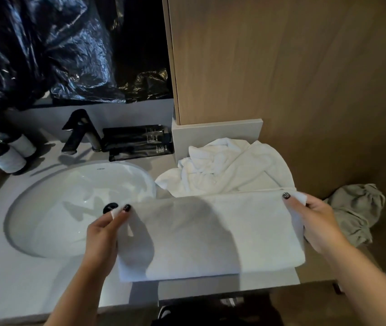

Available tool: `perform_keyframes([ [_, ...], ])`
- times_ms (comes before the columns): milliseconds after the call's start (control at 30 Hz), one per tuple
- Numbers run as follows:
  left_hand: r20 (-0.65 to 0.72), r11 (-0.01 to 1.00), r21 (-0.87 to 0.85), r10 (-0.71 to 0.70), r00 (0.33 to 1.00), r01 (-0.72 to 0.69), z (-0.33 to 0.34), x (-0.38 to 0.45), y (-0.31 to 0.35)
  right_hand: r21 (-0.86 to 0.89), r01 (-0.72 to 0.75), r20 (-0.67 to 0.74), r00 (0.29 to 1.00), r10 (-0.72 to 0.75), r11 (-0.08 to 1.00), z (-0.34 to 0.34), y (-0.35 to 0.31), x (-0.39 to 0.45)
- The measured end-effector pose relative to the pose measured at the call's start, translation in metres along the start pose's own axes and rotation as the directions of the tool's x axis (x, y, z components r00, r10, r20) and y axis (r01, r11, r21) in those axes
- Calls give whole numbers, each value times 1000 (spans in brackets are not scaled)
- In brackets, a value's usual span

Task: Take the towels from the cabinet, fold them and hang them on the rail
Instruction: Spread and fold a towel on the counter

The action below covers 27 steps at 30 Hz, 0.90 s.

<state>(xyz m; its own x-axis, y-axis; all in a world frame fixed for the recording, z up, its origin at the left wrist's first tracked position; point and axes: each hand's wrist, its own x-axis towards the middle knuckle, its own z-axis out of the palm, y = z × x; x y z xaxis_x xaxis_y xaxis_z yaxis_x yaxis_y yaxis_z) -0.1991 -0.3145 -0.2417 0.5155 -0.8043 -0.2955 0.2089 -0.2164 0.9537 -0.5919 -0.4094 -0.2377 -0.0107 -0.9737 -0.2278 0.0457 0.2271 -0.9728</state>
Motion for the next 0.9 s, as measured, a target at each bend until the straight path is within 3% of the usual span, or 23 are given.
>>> perform_keyframes([
  [267,51,996,-60,66,997,-63,1,-34,16,51,71,-64,996,-68,996,-12,-19,-40],
  [533,180,994,-104,52,982,-34,-34,-65,28,94,139,-229,967,-114,986,5,-6,-101],
  [900,101,998,-3,57,993,-57,-103,-77,3,-62,164,-330,927,-175,984,43,16,-169],
])
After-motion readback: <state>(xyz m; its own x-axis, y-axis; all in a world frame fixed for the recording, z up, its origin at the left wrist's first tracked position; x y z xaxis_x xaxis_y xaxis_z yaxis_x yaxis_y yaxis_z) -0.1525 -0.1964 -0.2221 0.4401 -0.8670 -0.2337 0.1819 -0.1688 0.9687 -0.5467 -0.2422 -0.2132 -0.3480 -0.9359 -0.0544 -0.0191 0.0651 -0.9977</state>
